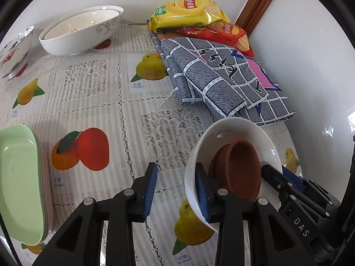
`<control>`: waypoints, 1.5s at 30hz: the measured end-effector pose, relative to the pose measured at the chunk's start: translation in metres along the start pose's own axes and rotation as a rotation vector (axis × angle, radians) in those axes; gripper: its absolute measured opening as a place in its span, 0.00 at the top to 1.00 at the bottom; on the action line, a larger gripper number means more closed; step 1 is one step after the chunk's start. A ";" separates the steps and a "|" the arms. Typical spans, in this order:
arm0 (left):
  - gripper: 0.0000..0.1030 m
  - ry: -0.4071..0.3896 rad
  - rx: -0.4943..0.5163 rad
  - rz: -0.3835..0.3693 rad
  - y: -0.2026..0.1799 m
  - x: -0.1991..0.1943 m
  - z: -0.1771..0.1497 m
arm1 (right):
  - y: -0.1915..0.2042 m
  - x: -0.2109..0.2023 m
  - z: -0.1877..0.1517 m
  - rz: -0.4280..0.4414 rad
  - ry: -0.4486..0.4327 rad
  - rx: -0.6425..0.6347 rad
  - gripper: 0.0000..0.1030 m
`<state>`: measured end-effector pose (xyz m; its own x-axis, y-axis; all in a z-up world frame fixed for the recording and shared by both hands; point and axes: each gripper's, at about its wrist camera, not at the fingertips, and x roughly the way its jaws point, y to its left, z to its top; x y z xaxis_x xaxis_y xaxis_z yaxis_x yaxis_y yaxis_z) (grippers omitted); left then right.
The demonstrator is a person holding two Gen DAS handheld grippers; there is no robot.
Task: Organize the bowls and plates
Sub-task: 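Close the left gripper on the white bowl rim, then close the right gripper on the white bowl rim beside the left gripper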
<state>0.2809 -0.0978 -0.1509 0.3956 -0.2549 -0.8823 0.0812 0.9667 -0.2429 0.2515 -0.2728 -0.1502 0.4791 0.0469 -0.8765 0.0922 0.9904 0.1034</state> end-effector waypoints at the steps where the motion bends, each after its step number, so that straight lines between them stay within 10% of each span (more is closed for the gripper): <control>1: 0.67 0.001 0.001 -0.001 0.000 0.001 0.000 | 0.001 0.001 0.000 -0.007 0.003 -0.003 0.76; 45: 0.61 0.043 0.050 0.006 -0.004 0.023 0.007 | 0.000 0.016 -0.003 -0.053 -0.031 0.033 0.66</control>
<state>0.2959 -0.1075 -0.1670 0.3563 -0.2487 -0.9007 0.1251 0.9679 -0.2178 0.2566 -0.2716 -0.1660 0.4999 -0.0100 -0.8660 0.1461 0.9866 0.0729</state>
